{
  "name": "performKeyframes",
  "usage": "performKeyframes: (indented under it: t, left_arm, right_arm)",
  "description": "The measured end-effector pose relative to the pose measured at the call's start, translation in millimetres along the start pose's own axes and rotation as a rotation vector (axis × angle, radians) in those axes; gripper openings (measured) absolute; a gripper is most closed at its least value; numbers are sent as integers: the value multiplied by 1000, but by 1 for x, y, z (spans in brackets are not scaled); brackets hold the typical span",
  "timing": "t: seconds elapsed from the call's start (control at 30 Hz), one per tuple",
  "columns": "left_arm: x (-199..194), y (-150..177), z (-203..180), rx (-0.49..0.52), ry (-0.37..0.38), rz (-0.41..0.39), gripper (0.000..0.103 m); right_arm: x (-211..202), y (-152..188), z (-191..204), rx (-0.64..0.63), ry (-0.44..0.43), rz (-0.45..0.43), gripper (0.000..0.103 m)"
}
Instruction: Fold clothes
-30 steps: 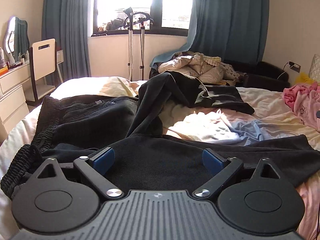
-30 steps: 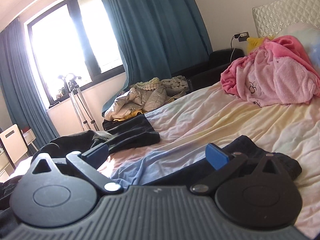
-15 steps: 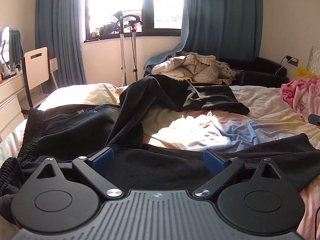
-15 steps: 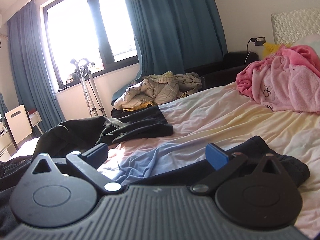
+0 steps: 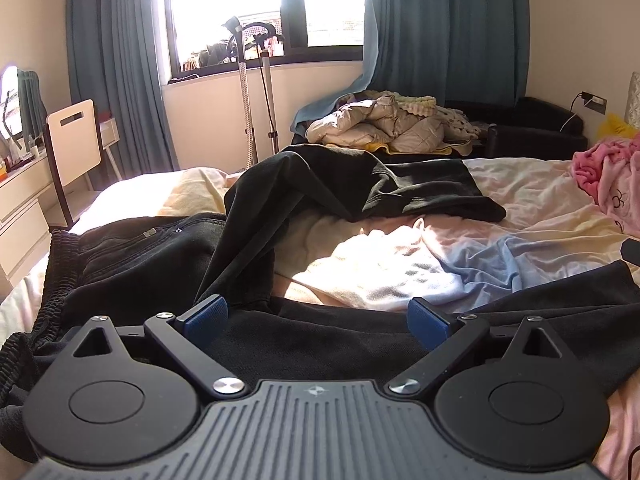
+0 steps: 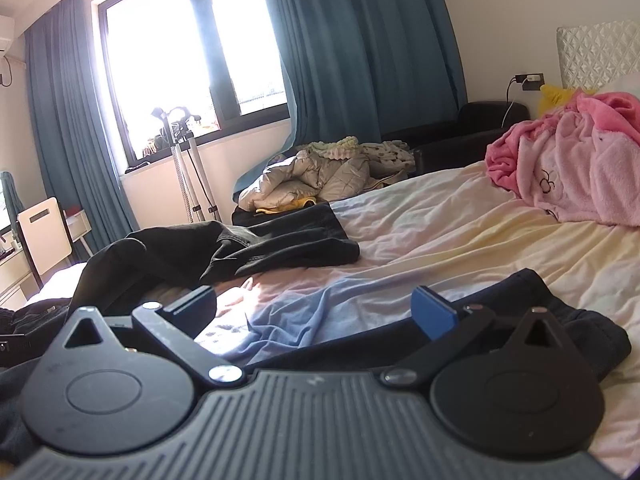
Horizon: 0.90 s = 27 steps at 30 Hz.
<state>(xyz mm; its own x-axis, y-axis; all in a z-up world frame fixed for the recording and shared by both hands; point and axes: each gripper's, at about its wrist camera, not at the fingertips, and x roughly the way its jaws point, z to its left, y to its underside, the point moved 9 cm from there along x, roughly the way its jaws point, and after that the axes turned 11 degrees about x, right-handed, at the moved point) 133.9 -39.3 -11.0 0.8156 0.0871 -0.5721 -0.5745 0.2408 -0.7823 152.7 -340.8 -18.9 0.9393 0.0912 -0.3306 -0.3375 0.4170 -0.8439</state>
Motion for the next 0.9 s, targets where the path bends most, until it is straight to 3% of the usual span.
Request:
performKeyframes:
  t: [0.43,0.57,0.9]
  left_arm:
    - [32,23,-43,74,24,277,100]
    - [33,25,-50,88,34,272,101]
    - [50,-1,-67,152,67,125,101]
  right_arm:
    - [30,38,-4,-98,104,177,103]
    - [31,42,-2,-101,97,191,103]
    - [30,27,-12,-24,104,155,103]
